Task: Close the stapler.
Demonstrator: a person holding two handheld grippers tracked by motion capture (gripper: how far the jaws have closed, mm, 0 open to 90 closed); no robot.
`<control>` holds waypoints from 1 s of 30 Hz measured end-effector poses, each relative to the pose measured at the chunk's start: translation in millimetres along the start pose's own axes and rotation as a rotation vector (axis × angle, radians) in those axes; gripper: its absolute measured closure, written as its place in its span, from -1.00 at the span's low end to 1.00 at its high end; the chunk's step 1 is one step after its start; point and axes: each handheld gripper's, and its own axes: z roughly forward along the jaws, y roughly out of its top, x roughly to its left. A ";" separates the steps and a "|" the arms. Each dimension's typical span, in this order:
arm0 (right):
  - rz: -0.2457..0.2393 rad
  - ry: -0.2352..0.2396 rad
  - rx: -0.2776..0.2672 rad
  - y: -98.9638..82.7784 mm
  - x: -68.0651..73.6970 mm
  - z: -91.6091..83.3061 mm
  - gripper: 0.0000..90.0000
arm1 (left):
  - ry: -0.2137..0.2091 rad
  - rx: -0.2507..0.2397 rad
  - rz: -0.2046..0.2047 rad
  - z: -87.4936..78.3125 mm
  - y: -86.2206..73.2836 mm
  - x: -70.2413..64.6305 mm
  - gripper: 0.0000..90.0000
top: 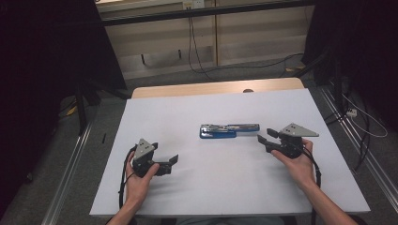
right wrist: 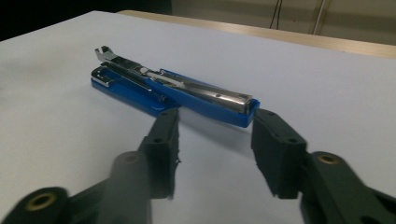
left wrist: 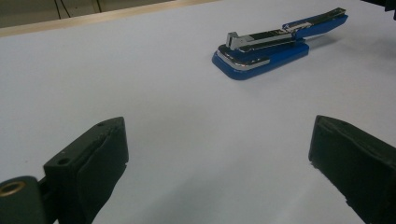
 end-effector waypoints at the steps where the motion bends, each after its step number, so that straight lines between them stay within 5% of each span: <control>1: -0.003 0.006 0.003 0.1 0.4 0.4 0.37 | 0.004 0.010 0.011 3.4 0.4 -1.2 -0.86; 5: -0.021 0.032 0.018 -0.2 2.4 1.4 0.64 | -0.047 0.041 0.037 15.6 2.6 -9.7 -0.88; 8: -0.027 0.044 0.019 -0.1 2.9 2.2 0.88 | -0.065 0.019 0.061 23.2 8.7 -15.3 -0.88; 11: -0.032 0.049 0.021 -0.7 2.5 4.2 1.00 | -0.130 0.006 0.035 29.6 16.2 -18.8 -0.79; 18: -0.032 0.056 0.042 -1.2 -0.1 7.8 1.00 | -0.178 -0.038 0.055 47.3 31.0 -33.1 -0.80; 22: -0.027 0.055 0.040 -0.9 -2.7 6.7 1.00 | -0.167 -0.002 0.117 57.1 37.6 -41.2 -0.80; 25: -0.021 0.049 0.043 -0.9 -6.0 5.1 1.00 | -0.196 -0.035 0.097 61.2 41.8 -42.8 -0.80; 30: -0.027 0.042 0.052 -1.0 -8.3 5.3 1.00 | -0.183 -0.058 0.079 72.8 51.2 -41.3 -0.73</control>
